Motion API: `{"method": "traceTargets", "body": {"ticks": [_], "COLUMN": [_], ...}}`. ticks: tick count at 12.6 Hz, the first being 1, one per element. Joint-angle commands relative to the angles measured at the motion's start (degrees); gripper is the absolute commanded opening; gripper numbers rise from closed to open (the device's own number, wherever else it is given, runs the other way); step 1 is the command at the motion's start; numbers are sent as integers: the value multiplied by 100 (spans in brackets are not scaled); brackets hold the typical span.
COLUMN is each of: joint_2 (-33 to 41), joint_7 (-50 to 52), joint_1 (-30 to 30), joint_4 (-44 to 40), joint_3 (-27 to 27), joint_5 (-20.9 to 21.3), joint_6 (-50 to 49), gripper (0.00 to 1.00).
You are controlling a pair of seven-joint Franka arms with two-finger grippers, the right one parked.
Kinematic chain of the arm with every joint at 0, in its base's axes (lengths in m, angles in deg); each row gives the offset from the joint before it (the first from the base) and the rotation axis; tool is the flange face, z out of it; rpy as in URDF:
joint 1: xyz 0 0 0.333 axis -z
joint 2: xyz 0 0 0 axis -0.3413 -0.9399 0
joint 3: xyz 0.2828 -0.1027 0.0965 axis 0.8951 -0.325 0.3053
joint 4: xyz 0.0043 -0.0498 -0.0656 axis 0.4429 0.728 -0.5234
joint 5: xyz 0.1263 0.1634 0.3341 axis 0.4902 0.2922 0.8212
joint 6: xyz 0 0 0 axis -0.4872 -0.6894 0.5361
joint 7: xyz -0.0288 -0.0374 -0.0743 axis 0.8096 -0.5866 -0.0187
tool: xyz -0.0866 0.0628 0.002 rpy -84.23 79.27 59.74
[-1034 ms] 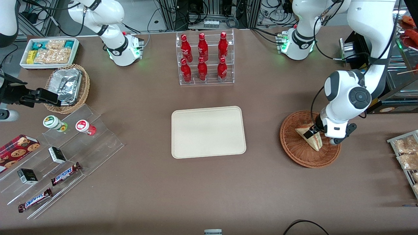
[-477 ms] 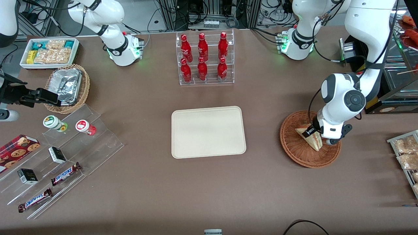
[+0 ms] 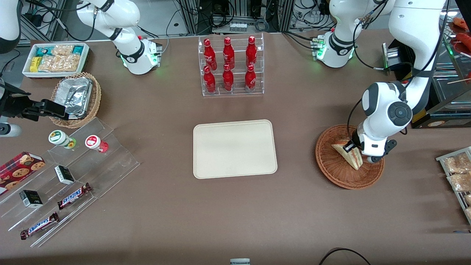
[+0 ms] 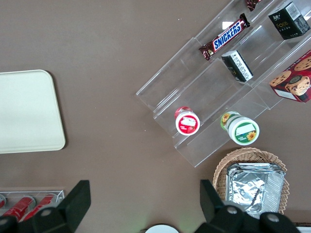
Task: Place sandwich from basket to tray
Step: 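Close the left gripper on the sandwich and lift it, then carry the held sandwich over the cream tray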
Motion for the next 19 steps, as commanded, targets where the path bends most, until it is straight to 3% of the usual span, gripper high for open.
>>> {"method": "traceTargets", "body": {"ticks": [1, 4, 8, 13, 19], "joint_2": [148, 69, -115, -888, -1626], "joint_7": [-42, -51, -348, -306, -367], "joint_1": [37, 264, 906, 1810, 2532], "joint_4": [-474, -1265, -1574, -2750, -3655], "joint_3": [-91, -153, -153, -162, -179], "joint_5": [37, 45, 28, -51, -403], "joint_6": [-765, -1679, -1735, -2419, -2481], "gripper": [0, 0, 0, 0, 0]}}
